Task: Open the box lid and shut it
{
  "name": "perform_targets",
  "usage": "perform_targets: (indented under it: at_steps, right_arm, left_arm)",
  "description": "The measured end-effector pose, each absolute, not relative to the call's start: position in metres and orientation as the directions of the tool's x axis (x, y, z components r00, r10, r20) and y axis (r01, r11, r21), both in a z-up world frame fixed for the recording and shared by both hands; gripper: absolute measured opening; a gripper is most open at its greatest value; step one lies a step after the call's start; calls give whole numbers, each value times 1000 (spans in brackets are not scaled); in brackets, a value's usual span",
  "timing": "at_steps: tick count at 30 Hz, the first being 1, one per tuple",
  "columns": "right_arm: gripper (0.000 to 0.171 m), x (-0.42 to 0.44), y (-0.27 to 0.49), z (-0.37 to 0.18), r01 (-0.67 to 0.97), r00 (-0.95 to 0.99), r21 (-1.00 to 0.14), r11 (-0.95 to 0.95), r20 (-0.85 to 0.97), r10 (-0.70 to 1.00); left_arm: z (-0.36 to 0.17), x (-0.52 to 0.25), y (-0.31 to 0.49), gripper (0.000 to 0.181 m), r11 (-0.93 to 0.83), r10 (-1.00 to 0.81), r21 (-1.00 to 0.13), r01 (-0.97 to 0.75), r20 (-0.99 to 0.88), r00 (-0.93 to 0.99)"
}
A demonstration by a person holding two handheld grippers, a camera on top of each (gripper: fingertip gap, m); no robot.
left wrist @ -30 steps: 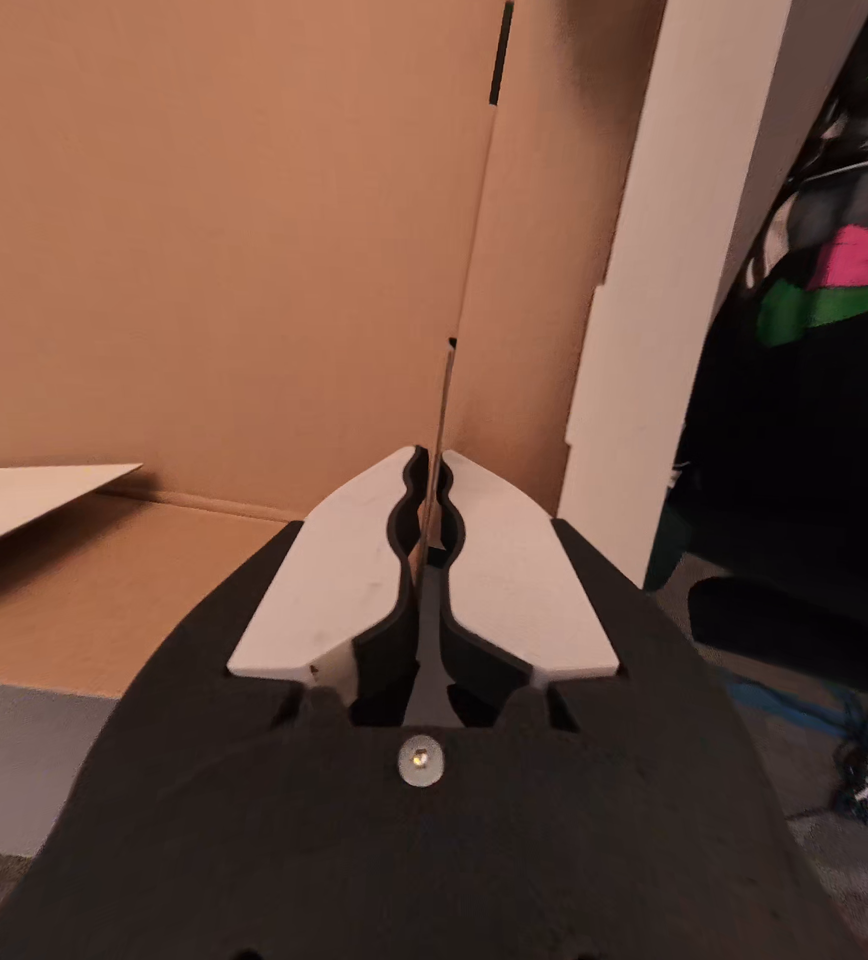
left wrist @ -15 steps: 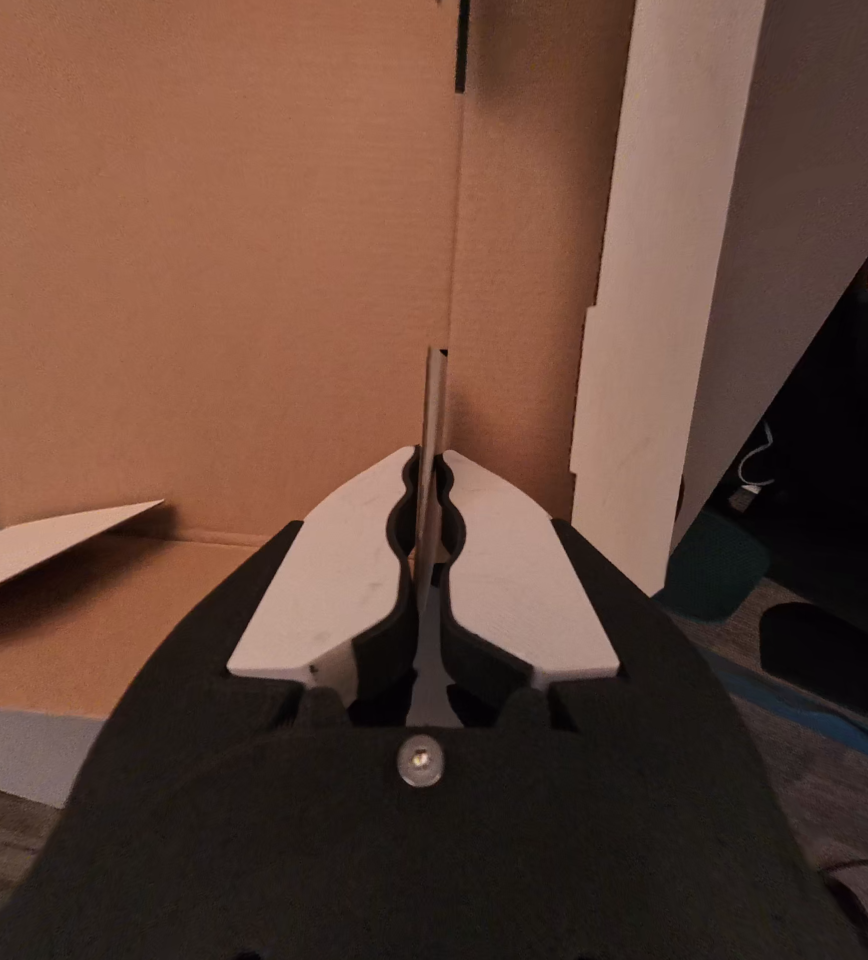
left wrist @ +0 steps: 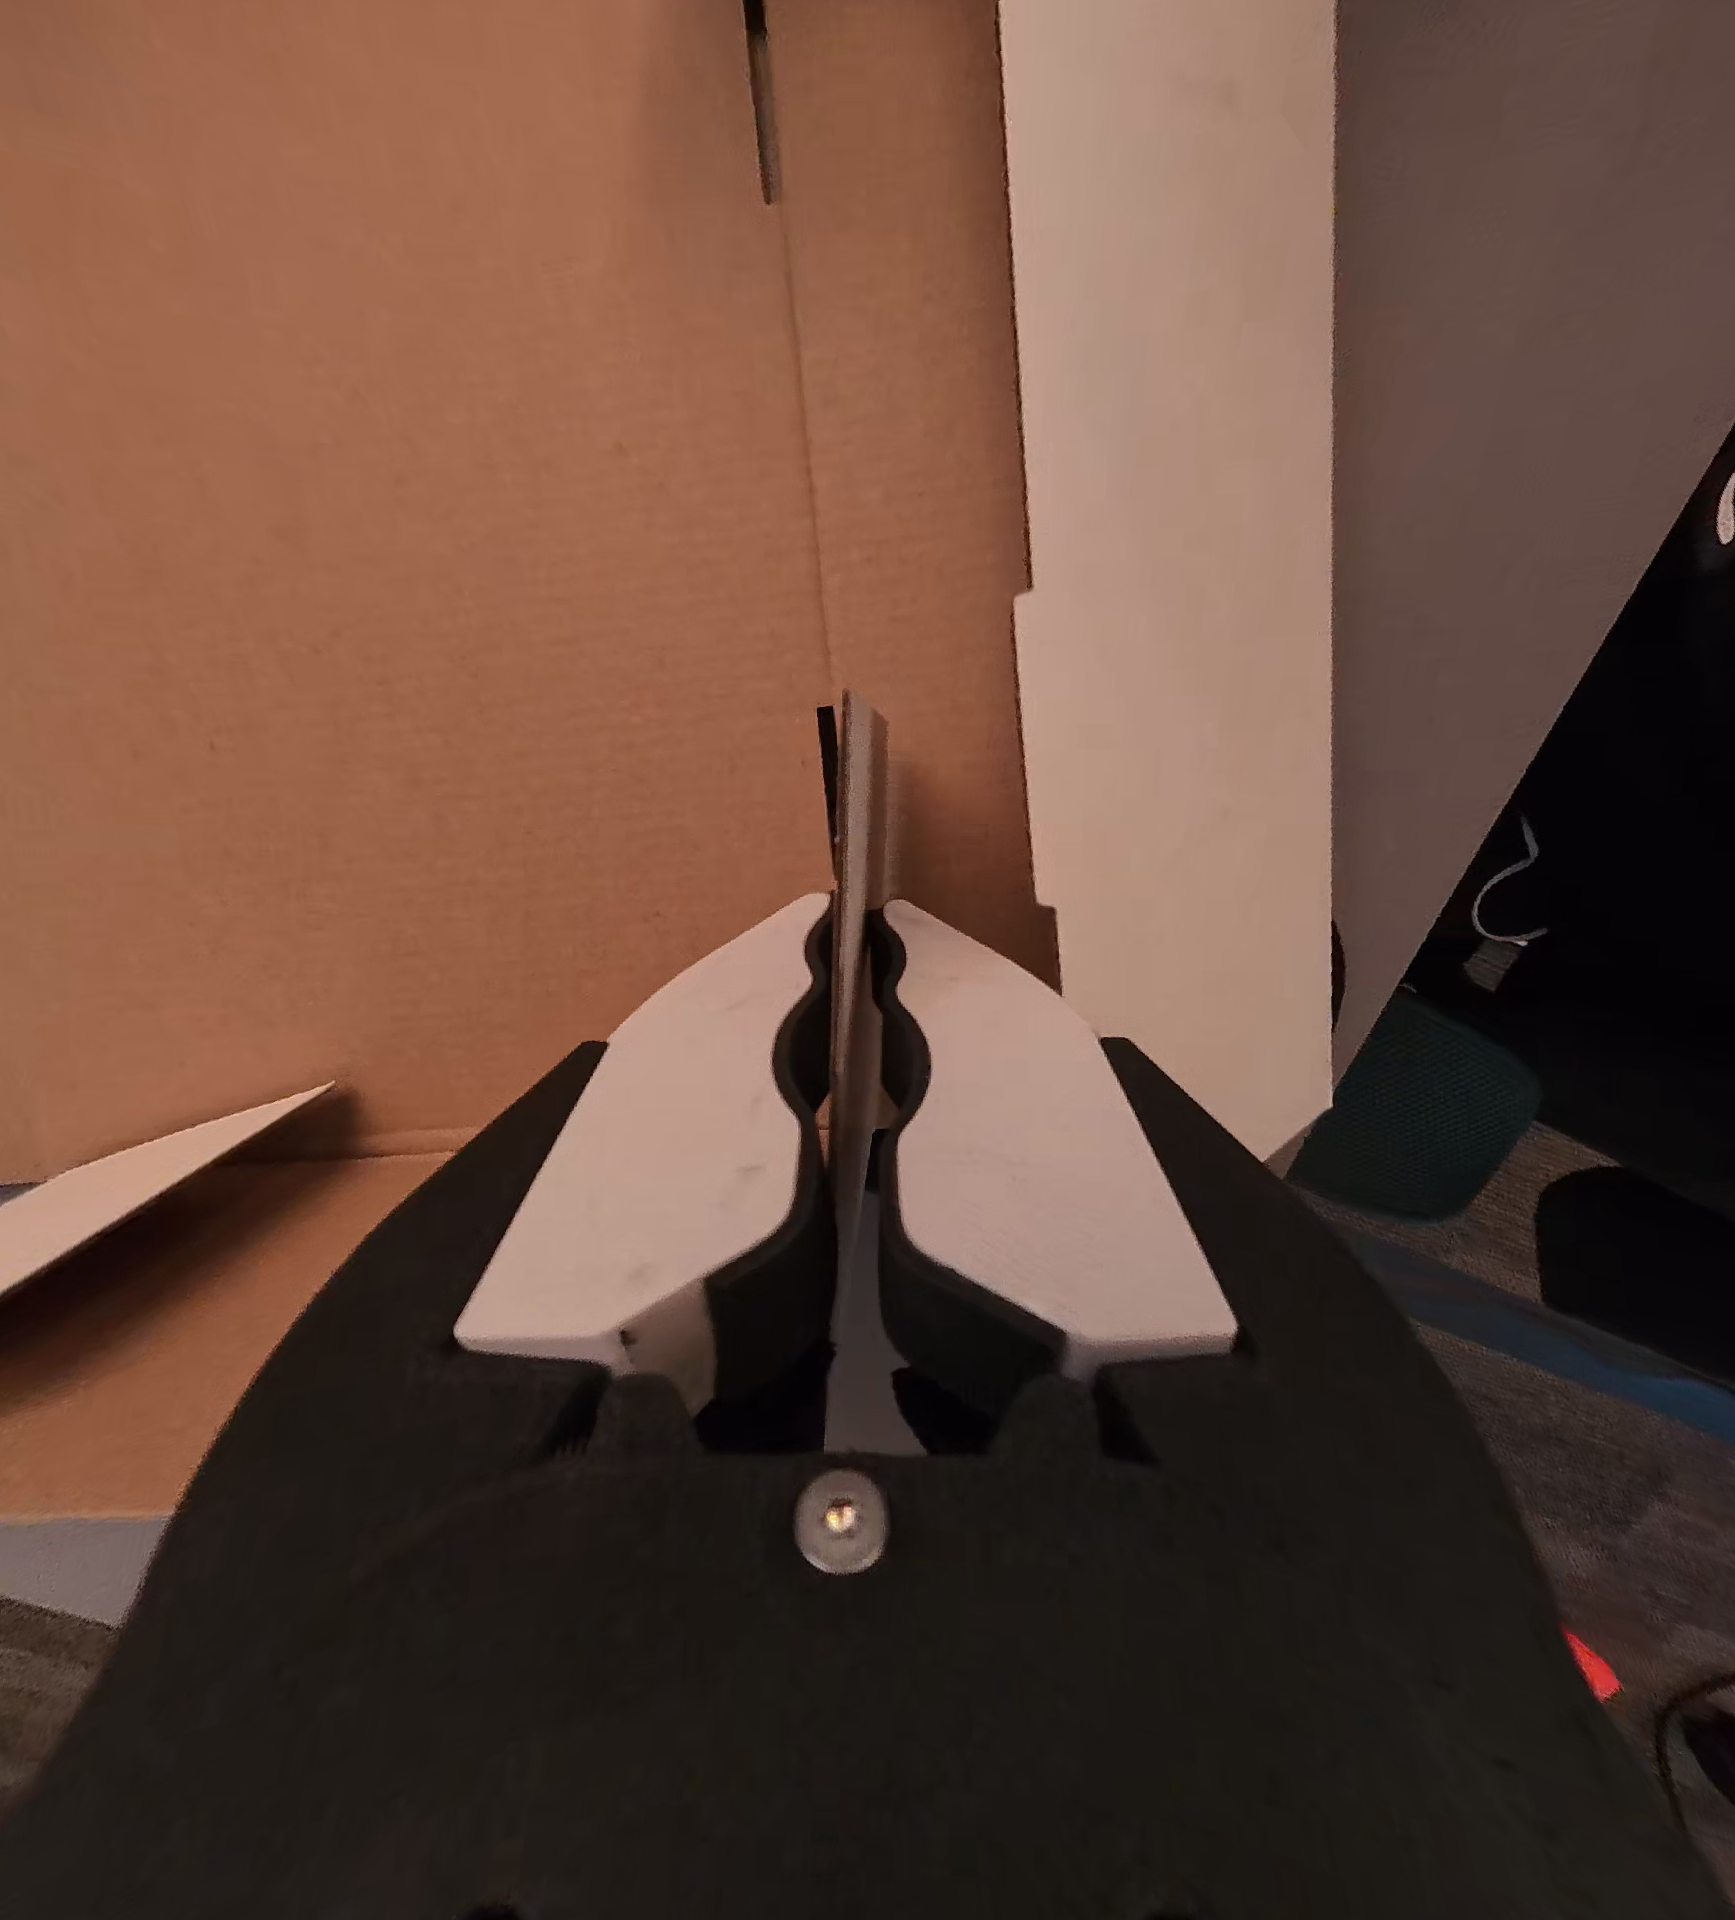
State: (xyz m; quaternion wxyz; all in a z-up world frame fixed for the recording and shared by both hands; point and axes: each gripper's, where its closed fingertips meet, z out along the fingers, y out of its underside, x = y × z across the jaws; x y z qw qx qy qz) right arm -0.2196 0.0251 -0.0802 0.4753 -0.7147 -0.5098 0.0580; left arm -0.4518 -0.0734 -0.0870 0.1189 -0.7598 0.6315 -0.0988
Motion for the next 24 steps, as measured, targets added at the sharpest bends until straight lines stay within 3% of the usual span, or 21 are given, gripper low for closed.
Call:
perform_targets:
  at_steps: [4,9,14,24]
  right_arm:
    - [27,-225,22,-72,663,426,-747,60,441,790]
    - [18,-239,3,-79,763,209,-623,173,490,846]
    - [15,-252,-6,-83,873,-1,-414,257,526,850]
    - [15,-252,-7,-88,926,-83,-289,244,475,876]
  left_arm:
    - [-89,-452,-73,2,-173,-983,-300,-938,-5,183]
    - [-87,-451,-69,2,-169,-983,-291,-942,-17,181]
    - [-90,-450,-65,2,-166,-983,-287,-943,-23,180]
    - [-94,-445,-61,5,-120,-986,-234,-965,-87,144]
